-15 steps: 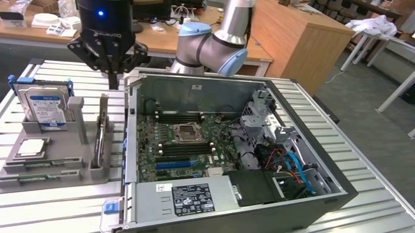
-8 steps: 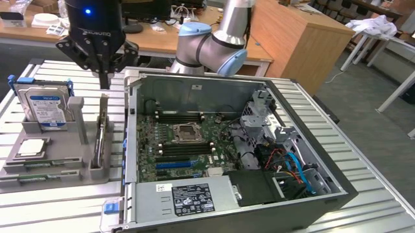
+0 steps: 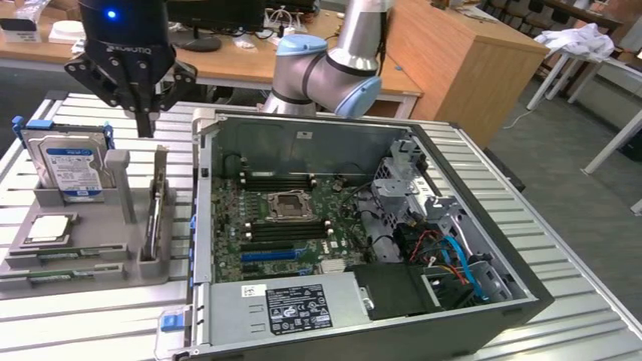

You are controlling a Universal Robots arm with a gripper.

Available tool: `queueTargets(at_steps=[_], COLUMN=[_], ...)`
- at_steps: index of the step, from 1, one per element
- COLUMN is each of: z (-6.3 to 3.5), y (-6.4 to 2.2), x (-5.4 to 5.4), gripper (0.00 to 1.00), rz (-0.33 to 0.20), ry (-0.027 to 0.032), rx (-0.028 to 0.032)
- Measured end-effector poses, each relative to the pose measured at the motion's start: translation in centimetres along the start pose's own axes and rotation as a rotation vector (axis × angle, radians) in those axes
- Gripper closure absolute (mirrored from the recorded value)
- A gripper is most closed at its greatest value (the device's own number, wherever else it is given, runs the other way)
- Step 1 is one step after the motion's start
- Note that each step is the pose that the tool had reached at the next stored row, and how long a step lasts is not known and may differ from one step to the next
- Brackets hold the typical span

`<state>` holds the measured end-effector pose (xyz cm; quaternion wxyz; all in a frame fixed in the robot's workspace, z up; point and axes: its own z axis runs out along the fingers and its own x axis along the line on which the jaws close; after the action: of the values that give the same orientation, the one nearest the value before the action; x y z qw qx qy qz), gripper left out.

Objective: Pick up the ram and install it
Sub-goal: 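Reach for the ram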

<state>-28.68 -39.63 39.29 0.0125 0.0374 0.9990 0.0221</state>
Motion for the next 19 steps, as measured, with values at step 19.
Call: queueTargets(at_steps=[19], z=[-0.10], y=[-0.32], x=[4.5], gripper=[0.89], rz=[0.000], ry=[-0.0001], rx=[0.0000])
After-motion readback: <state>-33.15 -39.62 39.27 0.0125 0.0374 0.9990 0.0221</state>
